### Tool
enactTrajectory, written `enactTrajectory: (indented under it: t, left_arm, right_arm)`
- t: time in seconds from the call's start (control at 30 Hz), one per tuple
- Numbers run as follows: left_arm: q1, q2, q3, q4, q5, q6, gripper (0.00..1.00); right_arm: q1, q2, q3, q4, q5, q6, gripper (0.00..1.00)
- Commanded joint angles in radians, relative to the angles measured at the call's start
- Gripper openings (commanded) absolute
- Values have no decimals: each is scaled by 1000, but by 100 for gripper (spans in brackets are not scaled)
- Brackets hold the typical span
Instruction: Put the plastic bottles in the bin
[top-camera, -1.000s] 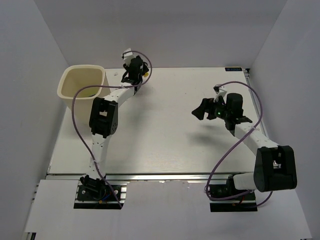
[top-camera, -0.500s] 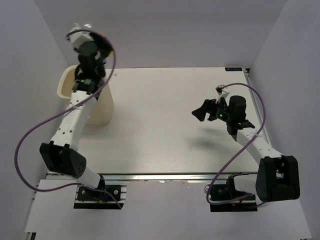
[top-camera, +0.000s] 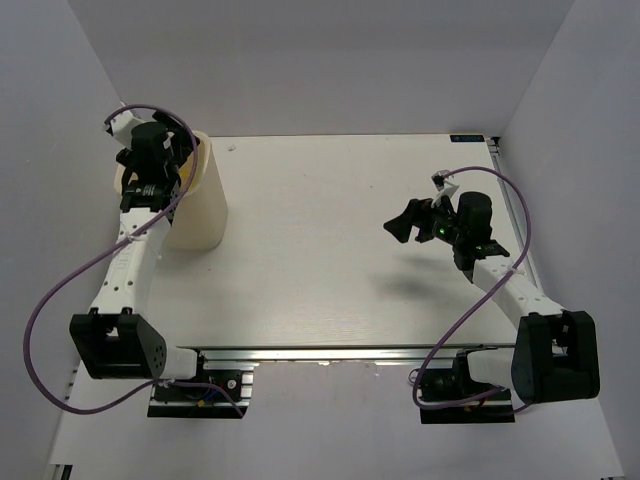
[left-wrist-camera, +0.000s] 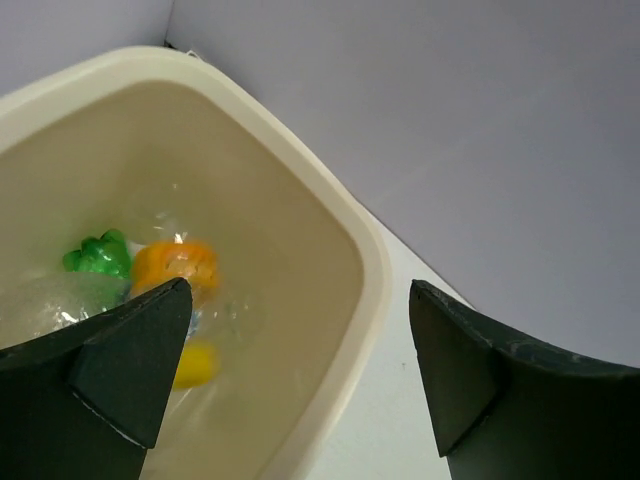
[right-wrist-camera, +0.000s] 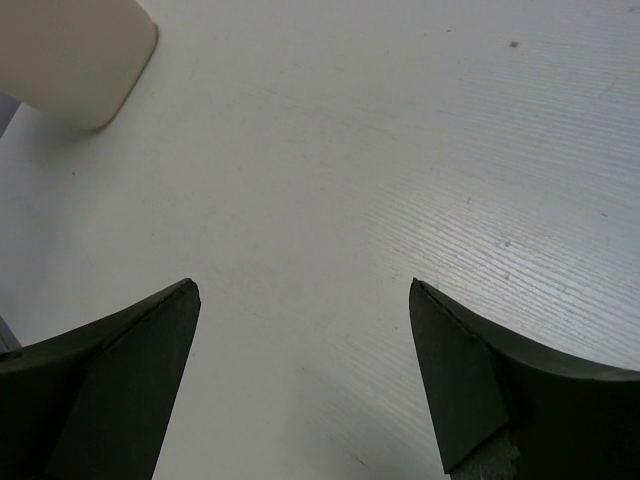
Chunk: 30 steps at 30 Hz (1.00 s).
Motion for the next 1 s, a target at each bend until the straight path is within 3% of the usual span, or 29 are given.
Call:
enactTrajectory:
  t: [0.0,0.4,0.97]
  left_arm:
    - [2,-85,47,-27,-1,4,98]
    - [1,-141,6,-32,123,35,98]
    - [1,-234,-97,-60,112,52,98]
  right_arm:
    - [-4,-14,5,30,25,15,89]
    - [-4,-153,-1,-62,323,38,89]
    - [-4,-264,-95,12,372,61,89]
